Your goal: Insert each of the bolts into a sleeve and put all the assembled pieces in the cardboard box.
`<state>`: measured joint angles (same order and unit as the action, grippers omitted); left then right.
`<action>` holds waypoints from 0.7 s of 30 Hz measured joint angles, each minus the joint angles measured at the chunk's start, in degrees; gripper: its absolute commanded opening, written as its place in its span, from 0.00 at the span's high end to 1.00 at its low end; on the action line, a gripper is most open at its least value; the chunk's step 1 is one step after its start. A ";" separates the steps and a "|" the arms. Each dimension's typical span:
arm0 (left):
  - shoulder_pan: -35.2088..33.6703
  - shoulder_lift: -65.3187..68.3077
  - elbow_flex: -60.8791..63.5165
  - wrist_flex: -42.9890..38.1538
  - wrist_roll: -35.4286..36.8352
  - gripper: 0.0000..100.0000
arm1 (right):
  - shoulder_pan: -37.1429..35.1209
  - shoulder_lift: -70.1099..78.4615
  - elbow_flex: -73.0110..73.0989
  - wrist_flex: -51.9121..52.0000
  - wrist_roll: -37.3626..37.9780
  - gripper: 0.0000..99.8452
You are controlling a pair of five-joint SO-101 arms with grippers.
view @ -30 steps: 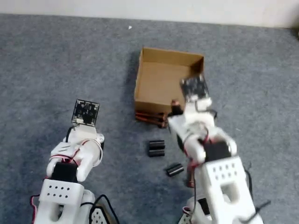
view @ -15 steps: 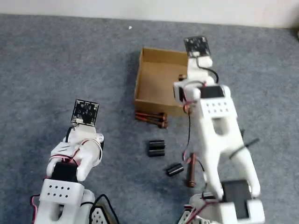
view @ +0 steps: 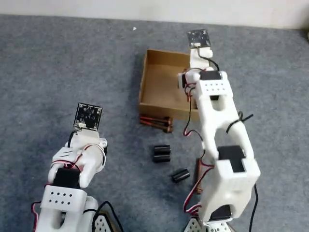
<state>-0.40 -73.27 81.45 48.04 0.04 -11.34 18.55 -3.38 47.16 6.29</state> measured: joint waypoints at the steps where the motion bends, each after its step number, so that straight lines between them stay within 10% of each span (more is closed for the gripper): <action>1: 0.00 0.00 0.00 0.00 0.00 0.98 | 0.09 1.41 -0.88 0.00 0.00 0.97; 12: 0.00 0.00 0.00 0.00 0.00 0.98 | 0.18 4.31 -7.47 6.24 0.00 0.89; 21: -4.75 0.00 0.00 0.00 0.00 0.98 | -0.26 4.31 -22.68 31.82 0.00 0.89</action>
<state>-5.14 -73.27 81.45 48.04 0.04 -11.60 22.86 -26.07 78.99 6.29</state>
